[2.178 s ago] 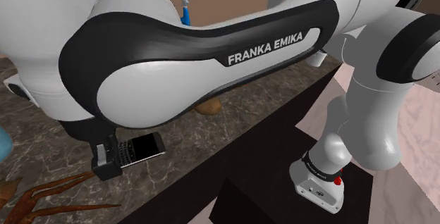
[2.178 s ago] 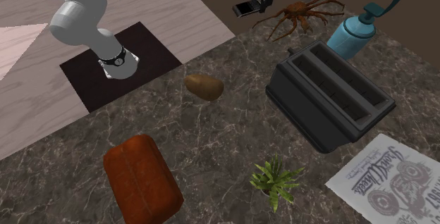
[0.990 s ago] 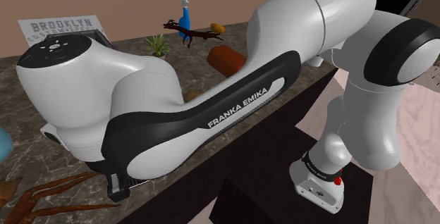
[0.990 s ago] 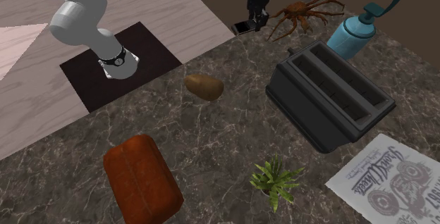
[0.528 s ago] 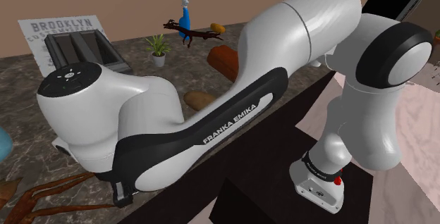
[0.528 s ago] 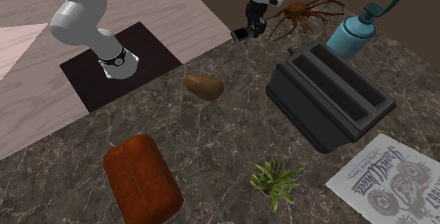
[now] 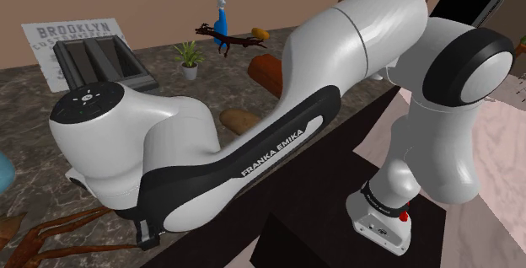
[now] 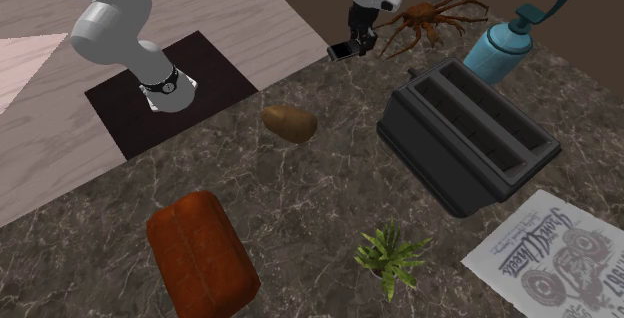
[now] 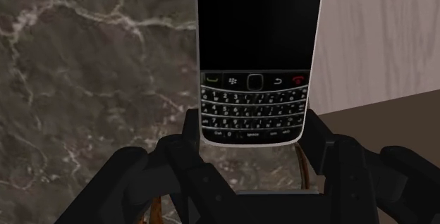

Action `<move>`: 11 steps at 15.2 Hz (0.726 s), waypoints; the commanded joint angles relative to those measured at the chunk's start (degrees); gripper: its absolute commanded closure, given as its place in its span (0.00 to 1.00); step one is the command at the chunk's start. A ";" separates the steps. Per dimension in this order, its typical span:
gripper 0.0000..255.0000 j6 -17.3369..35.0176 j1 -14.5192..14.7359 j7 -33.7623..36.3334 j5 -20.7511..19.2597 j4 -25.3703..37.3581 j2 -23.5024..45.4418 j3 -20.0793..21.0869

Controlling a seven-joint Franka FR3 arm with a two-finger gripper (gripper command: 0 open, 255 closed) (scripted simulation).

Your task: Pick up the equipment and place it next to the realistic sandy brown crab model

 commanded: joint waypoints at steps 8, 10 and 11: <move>0.00 -3.12 -0.13 -0.43 0.68 1.65 -1.56 0.37; 0.00 -6.01 -0.20 -0.78 1.21 3.43 -2.74 0.64; 0.00 -6.01 -0.20 -0.78 1.21 3.43 -2.74 0.64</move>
